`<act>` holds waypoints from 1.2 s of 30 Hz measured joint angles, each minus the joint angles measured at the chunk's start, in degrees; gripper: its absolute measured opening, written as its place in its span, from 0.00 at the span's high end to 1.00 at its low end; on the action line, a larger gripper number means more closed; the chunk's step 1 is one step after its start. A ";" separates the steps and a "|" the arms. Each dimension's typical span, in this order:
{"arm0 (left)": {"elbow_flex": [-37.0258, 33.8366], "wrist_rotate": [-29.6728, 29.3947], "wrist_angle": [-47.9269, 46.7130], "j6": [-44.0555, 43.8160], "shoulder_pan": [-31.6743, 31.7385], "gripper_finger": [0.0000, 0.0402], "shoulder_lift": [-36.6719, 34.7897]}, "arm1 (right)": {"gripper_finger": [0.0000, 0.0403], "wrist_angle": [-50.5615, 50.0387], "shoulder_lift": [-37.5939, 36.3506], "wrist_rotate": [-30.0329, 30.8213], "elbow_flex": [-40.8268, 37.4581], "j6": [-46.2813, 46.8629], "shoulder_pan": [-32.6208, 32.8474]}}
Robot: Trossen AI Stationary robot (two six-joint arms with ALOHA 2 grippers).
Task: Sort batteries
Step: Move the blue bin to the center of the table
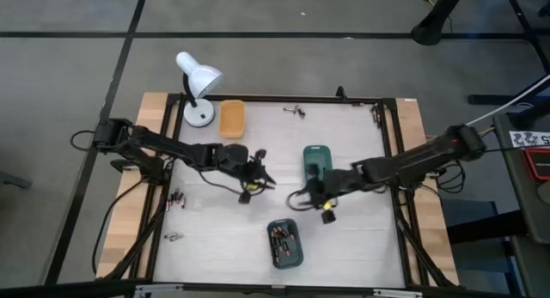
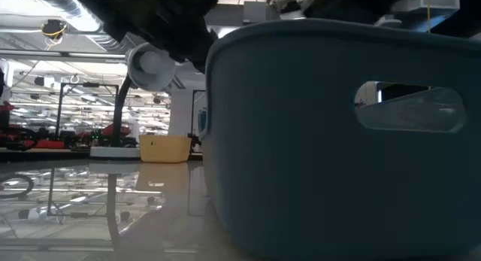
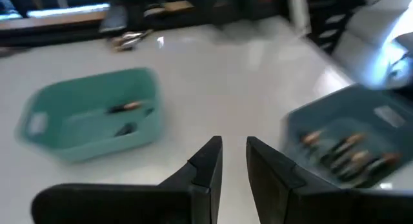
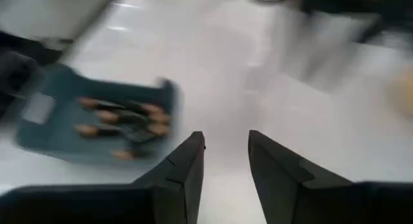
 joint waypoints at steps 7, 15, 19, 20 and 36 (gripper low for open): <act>2.00 -4.15 2.03 -7.10 -7.13 0.85 0.56 | 0.70 7.37 -18.12 31.41 -17.55 0.79 -1.69; 14.05 -12.32 -12.29 -14.26 -10.79 0.85 8.32 | 0.70 6.75 -36.40 38.19 -26.38 10.27 -4.54; 24.50 -12.10 -25.82 -17.80 -10.79 0.85 15.44 | 0.70 5.82 -40.60 33.90 -26.31 10.49 -4.44; 27.17 -12.08 -29.92 -18.14 -10.79 0.85 17.17 | 0.70 5.35 -41.40 32.77 -26.33 10.50 -4.43; 41.90 -8.39 -51.28 -25.30 -11.20 0.58 26.49 | 0.70 4.41 -42.97 30.19 -26.32 12.12 -4.43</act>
